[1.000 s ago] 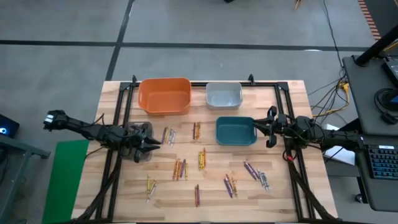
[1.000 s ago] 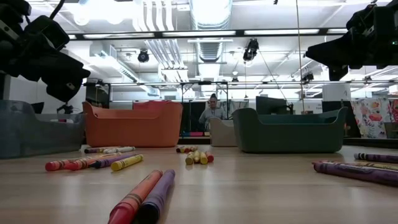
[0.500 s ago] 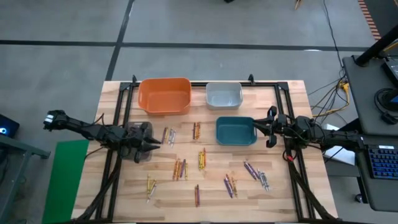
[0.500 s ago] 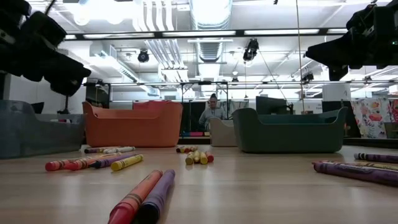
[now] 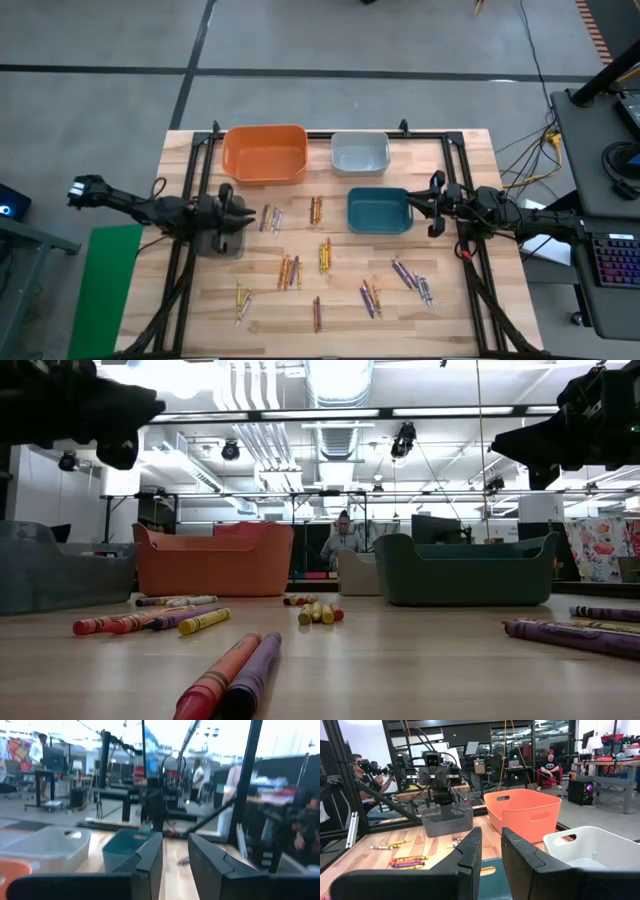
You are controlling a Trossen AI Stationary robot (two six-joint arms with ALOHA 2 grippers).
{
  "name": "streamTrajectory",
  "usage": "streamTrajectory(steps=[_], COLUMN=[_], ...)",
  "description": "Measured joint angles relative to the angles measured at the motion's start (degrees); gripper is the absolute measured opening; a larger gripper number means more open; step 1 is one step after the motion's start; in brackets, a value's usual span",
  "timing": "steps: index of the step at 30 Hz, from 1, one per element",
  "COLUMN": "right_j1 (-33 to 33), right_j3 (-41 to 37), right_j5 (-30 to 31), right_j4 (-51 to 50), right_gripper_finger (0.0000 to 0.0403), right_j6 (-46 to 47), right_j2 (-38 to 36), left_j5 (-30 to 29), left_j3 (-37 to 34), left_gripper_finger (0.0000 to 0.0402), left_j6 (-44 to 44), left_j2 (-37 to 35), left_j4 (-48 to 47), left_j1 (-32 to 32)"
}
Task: Sort crayons
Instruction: Put the violet crayon into the gray bin
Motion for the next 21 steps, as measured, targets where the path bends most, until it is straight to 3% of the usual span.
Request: streamTrajectory(steps=[2, 6, 10, 15, 21], right_j1=[0.02, 0.02, 0.0, 0.26, 0.26], right_j3=[0.0, 0.0, 0.02, 0.56, 3.84], right_j5=[-0.12, 0.3, 3.5, 2.65, 3.06], right_j4=[-0.02, 0.17, 3.72, 3.95, 4.3], right_gripper_finger=[0.0063, 0.0063, 0.0063, 0.0063, 0.0063], right_j6=[2.38, 16.67, 22.45, 26.17, 28.06], right_j2=[0.0, 0.0, 0.02, 2.32, 9.09], left_j5=[0.06, 0.13, 0.13, 0.14, -0.37], left_j3=[0.0, 0.0, 0.0, 0.0, 0.0], left_gripper_finger=[0.0075, 0.0075, 0.0075, 0.0075, 0.0075], left_j6=[-0.73, -2.01, -4.94, -5.19, -5.19], left_j2=[1.25, 4.78, 9.25, 14.29, 17.69], left_j4=[4.07, 12.34, 22.5, 31.4, 33.19], left_j1=[0.0, 0.0, 0.0, 0.0, 0.0])
